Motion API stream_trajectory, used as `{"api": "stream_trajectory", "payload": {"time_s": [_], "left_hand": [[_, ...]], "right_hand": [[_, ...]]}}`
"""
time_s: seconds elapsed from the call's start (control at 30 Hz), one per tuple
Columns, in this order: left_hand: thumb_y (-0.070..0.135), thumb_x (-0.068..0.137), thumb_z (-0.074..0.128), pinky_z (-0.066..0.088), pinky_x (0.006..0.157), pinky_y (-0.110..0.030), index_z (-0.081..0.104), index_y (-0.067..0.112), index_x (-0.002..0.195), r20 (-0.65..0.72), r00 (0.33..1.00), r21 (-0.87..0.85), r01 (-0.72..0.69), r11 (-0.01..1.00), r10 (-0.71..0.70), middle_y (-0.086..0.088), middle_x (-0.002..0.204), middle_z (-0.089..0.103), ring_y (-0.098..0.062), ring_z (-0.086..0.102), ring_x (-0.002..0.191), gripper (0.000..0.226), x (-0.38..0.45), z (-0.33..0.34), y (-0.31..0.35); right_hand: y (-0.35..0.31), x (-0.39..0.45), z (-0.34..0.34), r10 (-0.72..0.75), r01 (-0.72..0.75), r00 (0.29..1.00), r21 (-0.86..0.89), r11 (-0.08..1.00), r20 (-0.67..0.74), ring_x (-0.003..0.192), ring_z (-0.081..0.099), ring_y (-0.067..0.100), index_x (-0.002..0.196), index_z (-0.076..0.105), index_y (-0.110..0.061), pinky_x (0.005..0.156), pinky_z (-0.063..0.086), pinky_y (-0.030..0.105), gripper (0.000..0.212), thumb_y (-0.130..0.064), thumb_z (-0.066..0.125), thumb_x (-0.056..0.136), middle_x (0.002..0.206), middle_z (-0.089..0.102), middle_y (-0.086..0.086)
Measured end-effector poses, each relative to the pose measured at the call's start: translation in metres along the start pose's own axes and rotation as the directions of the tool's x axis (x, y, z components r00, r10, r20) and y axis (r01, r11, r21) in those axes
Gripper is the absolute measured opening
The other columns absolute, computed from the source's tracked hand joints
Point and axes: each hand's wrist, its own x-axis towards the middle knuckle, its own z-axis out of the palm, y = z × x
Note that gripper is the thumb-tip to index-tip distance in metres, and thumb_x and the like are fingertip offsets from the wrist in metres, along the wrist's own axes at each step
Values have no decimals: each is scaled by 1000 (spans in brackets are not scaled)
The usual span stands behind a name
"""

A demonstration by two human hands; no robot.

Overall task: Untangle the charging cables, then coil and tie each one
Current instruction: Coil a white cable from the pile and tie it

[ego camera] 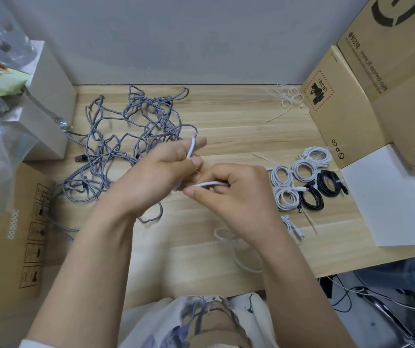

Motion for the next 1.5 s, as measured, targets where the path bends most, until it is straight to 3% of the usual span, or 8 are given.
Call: {"api": "stream_trajectory", "payload": {"time_s": [0.17,0.3,0.4,0.53,0.8,1.1,1.3,1.5], "left_hand": [[21,99,43,37,40,-17,66,11,88,62,995,151,-82,985,73,-5,54,58,-9,46,40,28,-3,10,4],[37,90,34,22,40,-14,45,22,41,128,990,122,-75,990,59,7,35,32,-6,23,37,52,-4,13,6],[38,90,32,19,41,-17,58,22,50,242,970,50,-52,997,38,7,36,27,-7,18,38,50,-5,15,6],[41,89,48,14,38,-13,49,26,54,339,940,-150,32,988,21,11,44,23,-3,14,40,38,-6,9,6],[36,92,51,21,40,-16,58,21,75,475,824,-643,85,761,309,11,54,24,-5,18,42,24,-4,11,5],[14,94,47,38,49,-17,52,-3,123,198,875,-874,-47,484,442,4,57,42,-6,40,46,34,2,23,11],[17,93,38,41,53,-14,38,11,128,-189,916,-516,-398,759,353,11,56,46,-3,44,47,35,7,24,3],[19,93,40,40,47,-20,49,35,110,-145,917,-38,-380,924,371,11,59,50,-4,47,54,25,3,20,1]], "right_hand": [[-11,-2,-7,-85,96,966,33,995,-243,54,50,4,69,63,-30,55,41,22,20,-25,79,57,53,54,-20],[-17,-1,-20,-25,95,985,415,905,-171,50,48,2,68,60,-25,53,39,12,29,-6,81,64,54,56,-14],[-17,-1,-27,41,30,994,624,781,-99,40,44,1,73,59,-16,45,34,8,23,-4,77,68,48,54,-7],[-16,-1,-29,-5,78,992,599,797,-122,43,50,-1,76,59,-17,46,34,6,14,-8,69,71,53,60,-9],[-15,3,-23,101,-91,994,760,643,34,37,19,3,71,53,-19,38,14,15,15,-22,52,86,47,35,-12],[3,4,-8,189,-297,953,604,740,238,39,20,0,62,53,-22,38,14,14,34,-28,46,95,45,29,-13],[3,-1,0,191,-241,924,118,963,330,46,39,1,66,56,-28,52,30,19,34,-25,46,98,44,42,-13],[-8,-6,-3,139,-136,972,-30,990,191,55,43,7,67,65,-24,56,31,25,27,-26,57,92,51,49,-7]]}}
